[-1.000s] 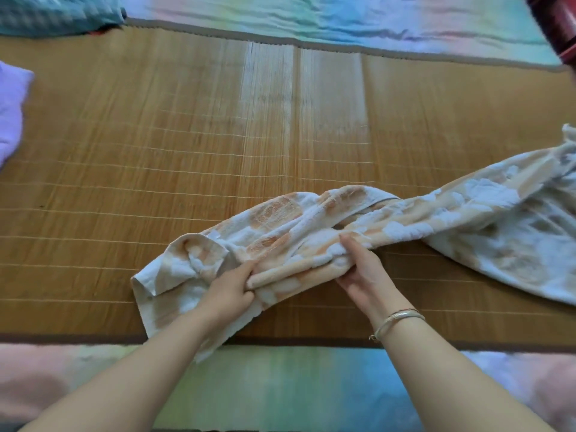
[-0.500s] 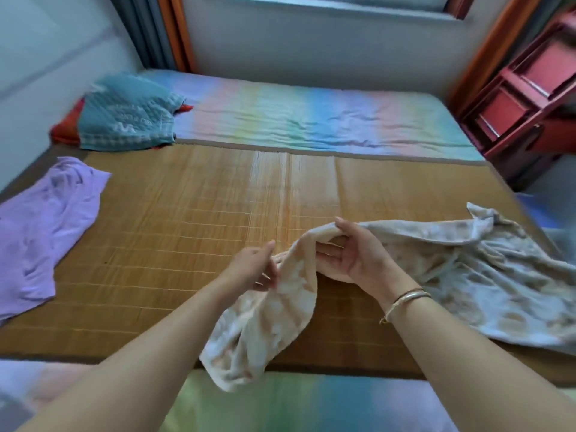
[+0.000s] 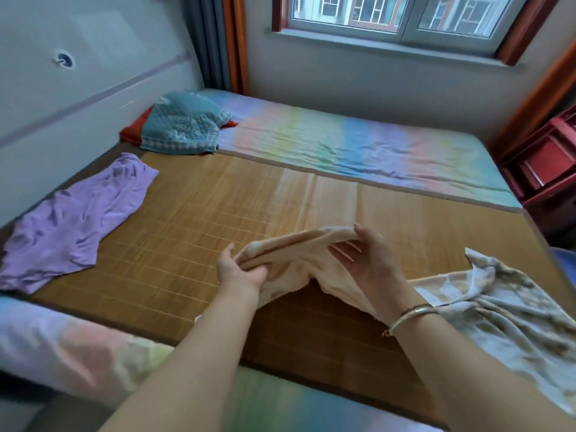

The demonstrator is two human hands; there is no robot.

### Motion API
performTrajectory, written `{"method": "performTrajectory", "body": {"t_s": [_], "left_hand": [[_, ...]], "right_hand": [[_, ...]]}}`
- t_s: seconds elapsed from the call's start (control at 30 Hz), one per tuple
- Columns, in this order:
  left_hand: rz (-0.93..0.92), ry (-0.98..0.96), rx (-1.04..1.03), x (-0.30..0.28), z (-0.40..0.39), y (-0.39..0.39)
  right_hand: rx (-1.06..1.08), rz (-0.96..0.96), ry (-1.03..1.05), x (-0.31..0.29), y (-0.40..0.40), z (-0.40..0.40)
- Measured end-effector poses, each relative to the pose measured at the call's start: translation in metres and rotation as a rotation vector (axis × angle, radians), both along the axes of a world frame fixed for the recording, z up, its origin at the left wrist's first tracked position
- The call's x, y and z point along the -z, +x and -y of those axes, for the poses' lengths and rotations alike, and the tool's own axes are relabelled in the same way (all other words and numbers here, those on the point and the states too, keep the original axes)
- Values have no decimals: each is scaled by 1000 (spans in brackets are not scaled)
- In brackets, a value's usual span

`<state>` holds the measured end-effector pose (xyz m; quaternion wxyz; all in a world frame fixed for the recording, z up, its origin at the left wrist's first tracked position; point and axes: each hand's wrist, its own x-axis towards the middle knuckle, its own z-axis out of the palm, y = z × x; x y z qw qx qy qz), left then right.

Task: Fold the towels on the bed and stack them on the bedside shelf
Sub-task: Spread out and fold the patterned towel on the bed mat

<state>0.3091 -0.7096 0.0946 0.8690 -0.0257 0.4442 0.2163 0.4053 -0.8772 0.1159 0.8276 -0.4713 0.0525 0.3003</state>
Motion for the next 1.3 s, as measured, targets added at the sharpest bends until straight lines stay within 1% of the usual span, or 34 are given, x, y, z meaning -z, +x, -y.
{"method": "performTrajectory", "body": {"t_s": [0.03,0.07,0.1,0.13,0.17,0.2,0.23,0.3,0.33,0.4,0.43,0.47,0.6,0.67,0.77,0.83,0.9,0.97,1.03,1.1,1.17,1.2,1.23,1.27,1.3], "left_hand": [[-3,-16,-31,-8,-5,-8],[26,-79,-102,-9,-15,-13],[29,-62,-137,-18,-19,-21],[42,10,-152,-19,-28,-28],[76,-3,-251,-16,-43,-37],[50,5,-260,1,-62,-47],[-24,10,-286,14,-78,-57],[-134,107,-292,22,-112,-75],[-184,171,-235,22,-126,-80],[-143,253,-106,21,-145,-88],[-158,295,-54,17,-149,-92],[-208,313,18,18,-156,-92],[-390,389,441,33,-188,-78],[-546,463,631,46,-205,-63],[-766,596,987,66,-230,-40],[-806,611,1173,78,-252,-24],[-783,571,1234,86,-272,-6],[-700,521,1199,94,-293,22],[-580,491,1065,102,-317,59],[-428,491,861,105,-343,106],[-199,590,648,106,-372,165],[-77,666,582,108,-384,198],[2,755,559,112,-393,228],[-1,846,584,116,-398,245],[-78,975,658,129,-402,264]], "right_hand": [[33,-44,26,3,0,-1],[55,-86,54,6,-1,-4],[80,-116,73,9,-3,-7],[107,-140,85,11,-4,-9],[134,-167,82,13,-5,-12],[163,-197,73,14,-5,-14],[191,-221,63,16,-3,-15],[229,-243,50,20,2,-18],[229,-237,35,23,4,-21],[203,-186,-21,26,8,-25],[181,-150,-52,28,8,-30],[163,-116,-85,29,9,-35],[92,-57,-258,38,14,-68],[40,-48,-374,47,19,-87],[-17,-74,-546,66,29,-115],[-32,-86,-657,83,41,-135],[-38,-111,-733,101,57,-155],[-34,-127,-811,120,83,-177],[-46,-53,-900,132,123,-201],[-22,81,-992,136,178,-224],[2,247,-968,135,252,-250],[-14,339,-903,132,289,-263],[-53,420,-829,133,324,-277],[-121,468,-778,133,343,-287],[-191,506,-776,138,357,-297]]}}
